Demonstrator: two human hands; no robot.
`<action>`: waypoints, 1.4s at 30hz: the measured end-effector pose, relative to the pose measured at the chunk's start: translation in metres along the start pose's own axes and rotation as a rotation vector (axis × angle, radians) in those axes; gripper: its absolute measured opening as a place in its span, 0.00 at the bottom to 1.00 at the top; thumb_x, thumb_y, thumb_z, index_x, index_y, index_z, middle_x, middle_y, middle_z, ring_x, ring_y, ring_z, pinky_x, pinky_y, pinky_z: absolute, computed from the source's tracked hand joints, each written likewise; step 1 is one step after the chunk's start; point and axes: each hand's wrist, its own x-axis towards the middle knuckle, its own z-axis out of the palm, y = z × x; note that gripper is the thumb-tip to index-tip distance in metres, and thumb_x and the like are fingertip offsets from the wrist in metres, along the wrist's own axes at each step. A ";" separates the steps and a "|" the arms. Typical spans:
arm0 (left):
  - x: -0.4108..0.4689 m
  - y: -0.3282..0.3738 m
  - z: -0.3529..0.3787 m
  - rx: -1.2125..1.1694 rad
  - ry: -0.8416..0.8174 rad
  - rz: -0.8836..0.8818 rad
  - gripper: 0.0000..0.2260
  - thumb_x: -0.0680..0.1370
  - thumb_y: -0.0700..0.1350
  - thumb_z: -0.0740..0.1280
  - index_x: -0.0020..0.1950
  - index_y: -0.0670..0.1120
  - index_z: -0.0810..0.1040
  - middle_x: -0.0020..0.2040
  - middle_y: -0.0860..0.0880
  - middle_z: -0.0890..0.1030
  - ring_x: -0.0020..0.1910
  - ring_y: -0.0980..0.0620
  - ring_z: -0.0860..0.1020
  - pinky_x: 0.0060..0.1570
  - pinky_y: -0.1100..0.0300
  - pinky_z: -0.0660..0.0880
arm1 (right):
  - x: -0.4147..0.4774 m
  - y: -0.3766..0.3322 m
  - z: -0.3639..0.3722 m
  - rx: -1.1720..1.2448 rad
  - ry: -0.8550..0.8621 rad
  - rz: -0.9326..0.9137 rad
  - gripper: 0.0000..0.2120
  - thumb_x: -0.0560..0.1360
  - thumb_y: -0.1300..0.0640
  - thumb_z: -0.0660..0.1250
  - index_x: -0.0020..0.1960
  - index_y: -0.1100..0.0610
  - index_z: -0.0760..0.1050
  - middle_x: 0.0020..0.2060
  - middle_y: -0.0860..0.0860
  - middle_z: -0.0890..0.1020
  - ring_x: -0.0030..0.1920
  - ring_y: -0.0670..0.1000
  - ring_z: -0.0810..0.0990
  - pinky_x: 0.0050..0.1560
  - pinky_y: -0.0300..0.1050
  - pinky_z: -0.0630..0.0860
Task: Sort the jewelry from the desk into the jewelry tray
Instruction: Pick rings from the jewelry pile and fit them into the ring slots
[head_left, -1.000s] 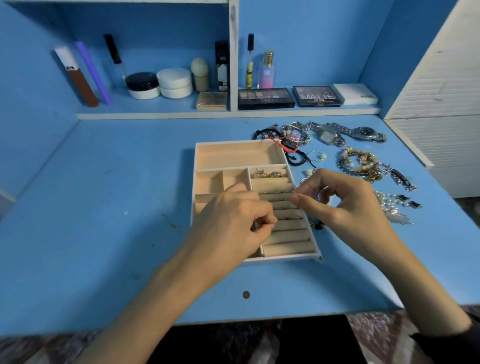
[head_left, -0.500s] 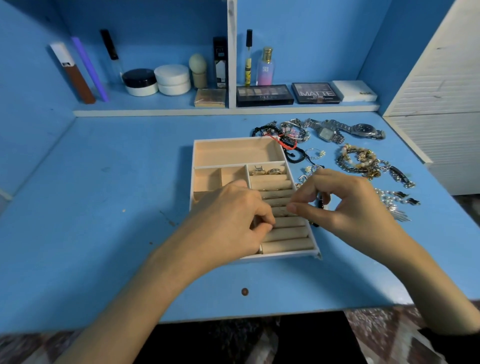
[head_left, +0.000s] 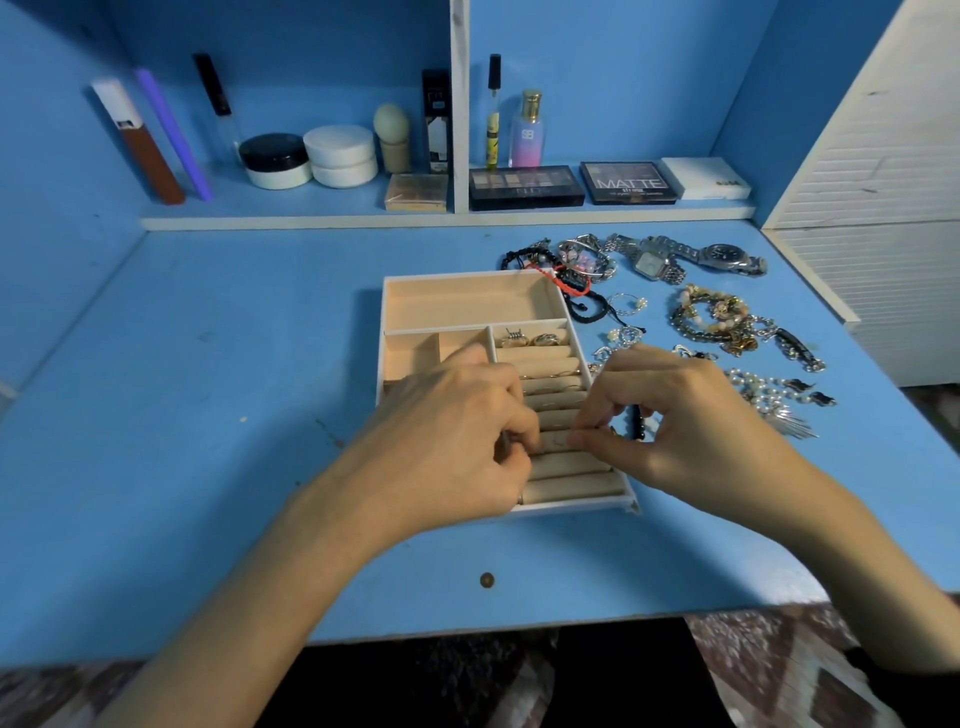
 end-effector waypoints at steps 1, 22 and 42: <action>0.000 0.000 0.000 -0.010 0.004 -0.004 0.11 0.70 0.47 0.61 0.41 0.54 0.83 0.38 0.60 0.73 0.42 0.62 0.61 0.44 0.55 0.73 | 0.000 0.000 0.000 -0.008 -0.001 -0.002 0.04 0.66 0.54 0.69 0.34 0.53 0.78 0.32 0.44 0.76 0.37 0.43 0.74 0.39 0.32 0.68; 0.002 -0.011 0.016 -0.295 0.372 -0.098 0.11 0.68 0.38 0.62 0.41 0.48 0.84 0.33 0.63 0.72 0.36 0.68 0.68 0.35 0.77 0.61 | 0.001 -0.001 0.001 -0.070 -0.056 -0.034 0.07 0.70 0.50 0.65 0.43 0.50 0.80 0.31 0.44 0.76 0.36 0.45 0.74 0.36 0.44 0.73; 0.006 -0.008 0.016 -0.320 0.369 -0.118 0.13 0.68 0.37 0.61 0.41 0.49 0.84 0.36 0.55 0.79 0.35 0.66 0.69 0.35 0.77 0.62 | 0.002 0.009 0.011 0.067 -0.025 0.034 0.06 0.68 0.47 0.70 0.39 0.49 0.76 0.32 0.43 0.73 0.35 0.43 0.72 0.36 0.31 0.66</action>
